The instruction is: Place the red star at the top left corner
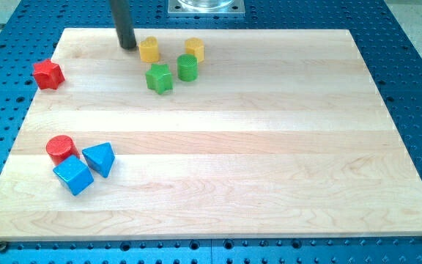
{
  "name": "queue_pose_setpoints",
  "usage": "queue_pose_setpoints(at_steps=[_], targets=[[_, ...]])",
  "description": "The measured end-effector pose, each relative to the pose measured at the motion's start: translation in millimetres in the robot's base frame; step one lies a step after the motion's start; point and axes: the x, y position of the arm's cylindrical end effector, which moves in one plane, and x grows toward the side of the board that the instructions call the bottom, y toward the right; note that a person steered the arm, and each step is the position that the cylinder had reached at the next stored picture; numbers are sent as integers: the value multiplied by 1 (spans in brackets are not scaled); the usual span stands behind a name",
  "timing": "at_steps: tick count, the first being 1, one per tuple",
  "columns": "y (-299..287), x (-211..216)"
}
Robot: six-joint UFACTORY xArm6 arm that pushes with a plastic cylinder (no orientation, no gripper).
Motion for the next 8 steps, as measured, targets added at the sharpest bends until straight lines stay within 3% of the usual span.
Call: queue_pose_setpoints(at_steps=[1,2,4,5,6,7,8], targets=[[60,71],[42,66],[-37,168],[-72,190],[-157,191],[-161,183],[-149,130]])
